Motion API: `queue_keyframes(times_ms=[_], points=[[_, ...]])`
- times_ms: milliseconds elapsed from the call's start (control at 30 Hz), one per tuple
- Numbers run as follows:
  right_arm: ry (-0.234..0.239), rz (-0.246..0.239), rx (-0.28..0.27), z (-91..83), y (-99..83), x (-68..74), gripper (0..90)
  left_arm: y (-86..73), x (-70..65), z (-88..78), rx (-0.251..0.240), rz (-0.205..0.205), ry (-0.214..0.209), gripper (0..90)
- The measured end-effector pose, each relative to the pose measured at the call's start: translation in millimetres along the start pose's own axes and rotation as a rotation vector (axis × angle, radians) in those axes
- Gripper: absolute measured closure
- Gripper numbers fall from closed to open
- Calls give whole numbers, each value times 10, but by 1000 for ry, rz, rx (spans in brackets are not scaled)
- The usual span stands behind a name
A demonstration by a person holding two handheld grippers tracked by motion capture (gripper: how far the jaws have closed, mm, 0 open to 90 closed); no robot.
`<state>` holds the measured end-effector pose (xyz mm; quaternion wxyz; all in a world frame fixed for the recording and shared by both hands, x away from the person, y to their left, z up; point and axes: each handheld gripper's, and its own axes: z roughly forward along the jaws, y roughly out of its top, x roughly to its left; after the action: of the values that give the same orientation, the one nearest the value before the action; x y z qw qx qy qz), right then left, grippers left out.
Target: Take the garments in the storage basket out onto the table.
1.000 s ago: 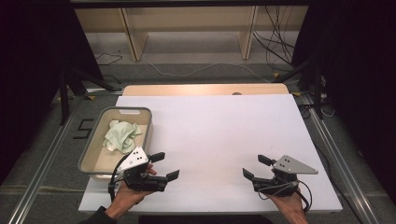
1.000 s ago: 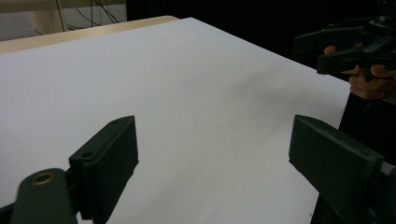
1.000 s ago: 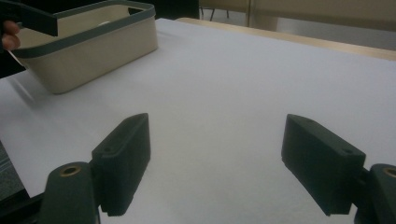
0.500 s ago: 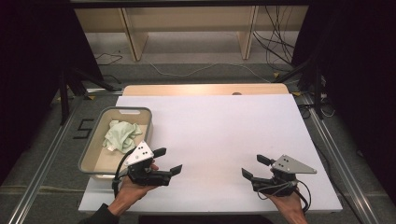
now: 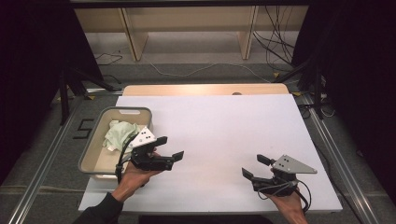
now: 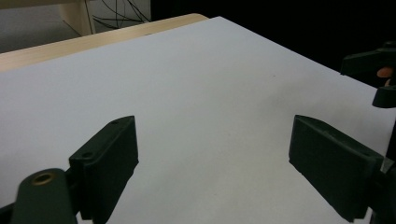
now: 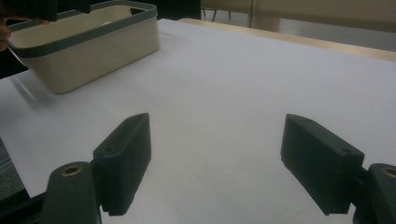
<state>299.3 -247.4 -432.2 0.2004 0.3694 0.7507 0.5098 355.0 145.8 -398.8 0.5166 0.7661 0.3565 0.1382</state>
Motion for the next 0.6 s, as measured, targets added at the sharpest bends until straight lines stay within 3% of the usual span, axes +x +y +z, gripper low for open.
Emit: queue_keyframes(times_ms=[200,600], points=[[-1,-1,1,-4,3,6,254,78,24,51,3,0,10,150],[0,1,-8,-10,9,-3,254,357,85,158,67,21,63,152]])
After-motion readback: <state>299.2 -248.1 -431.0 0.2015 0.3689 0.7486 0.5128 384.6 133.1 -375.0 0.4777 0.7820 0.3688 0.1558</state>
